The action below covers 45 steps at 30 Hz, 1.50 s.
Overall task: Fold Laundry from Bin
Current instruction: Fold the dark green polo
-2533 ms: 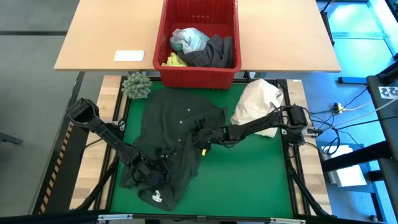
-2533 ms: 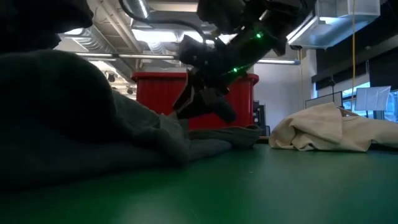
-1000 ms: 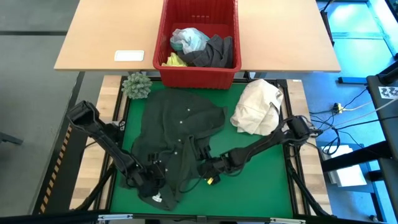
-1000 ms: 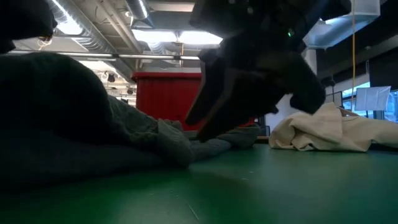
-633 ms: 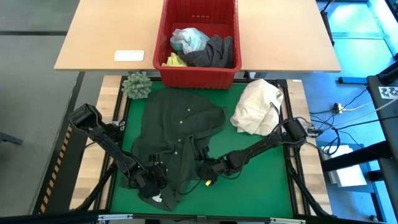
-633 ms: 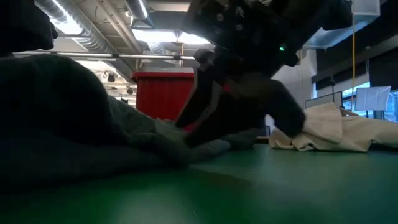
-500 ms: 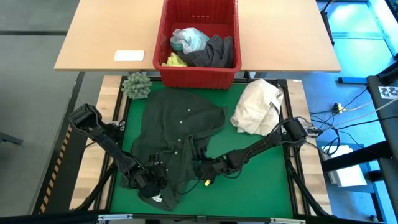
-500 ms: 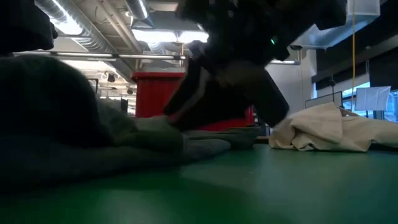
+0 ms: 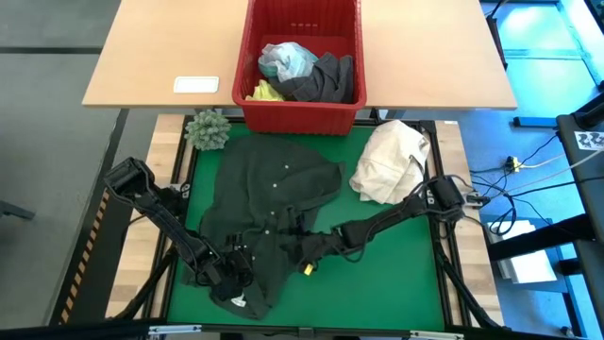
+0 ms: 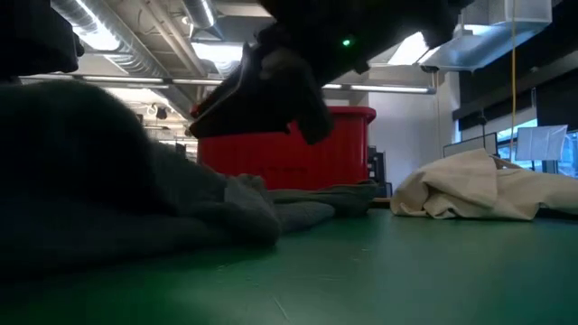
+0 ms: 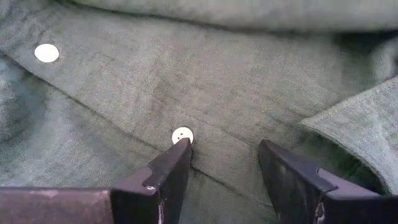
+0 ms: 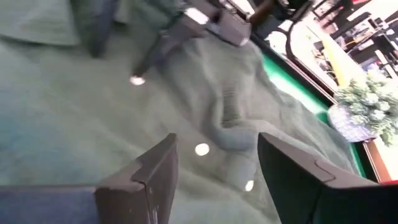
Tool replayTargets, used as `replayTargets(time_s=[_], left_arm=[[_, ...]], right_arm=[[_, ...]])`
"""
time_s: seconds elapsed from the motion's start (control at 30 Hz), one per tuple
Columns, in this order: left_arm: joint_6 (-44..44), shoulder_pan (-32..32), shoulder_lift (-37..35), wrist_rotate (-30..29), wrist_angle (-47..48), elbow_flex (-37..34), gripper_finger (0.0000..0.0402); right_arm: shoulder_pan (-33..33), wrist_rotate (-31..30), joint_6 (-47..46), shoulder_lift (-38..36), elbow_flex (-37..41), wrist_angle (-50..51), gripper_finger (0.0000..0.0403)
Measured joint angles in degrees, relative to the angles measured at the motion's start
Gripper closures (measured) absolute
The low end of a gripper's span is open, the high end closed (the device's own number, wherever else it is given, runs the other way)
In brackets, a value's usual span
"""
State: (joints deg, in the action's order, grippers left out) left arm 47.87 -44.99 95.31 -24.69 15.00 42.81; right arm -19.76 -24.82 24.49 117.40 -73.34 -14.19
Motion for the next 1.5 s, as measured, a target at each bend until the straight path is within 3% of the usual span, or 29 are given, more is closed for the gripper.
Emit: replayTargets(time_s=[0.33,0.77,1.13,1.5], left_arm=[[0.00,0.00,0.00,0.03,0.02,-0.06,0.0211],[0.00,0.00,0.02,0.07,0.02,-0.07,0.0211],[-0.01,0.00,0.04,0.07,0.00,-0.07,0.0211],[-0.30,0.02,0.04,-0.04,-0.07,-0.07,0.0211]], right_arm=[[0.90,1.10,2.69,-0.57,-0.02,3.69,0.0187],[-8.58,-11.17,5.74,-0.59,-0.02,12.10,0.0187],[-12.26,-11.18,-3.15,-0.64,-0.02,21.62,0.0187],[-12.09,-9.98,-11.81,-6.05,-0.02,26.10,0.0187]])
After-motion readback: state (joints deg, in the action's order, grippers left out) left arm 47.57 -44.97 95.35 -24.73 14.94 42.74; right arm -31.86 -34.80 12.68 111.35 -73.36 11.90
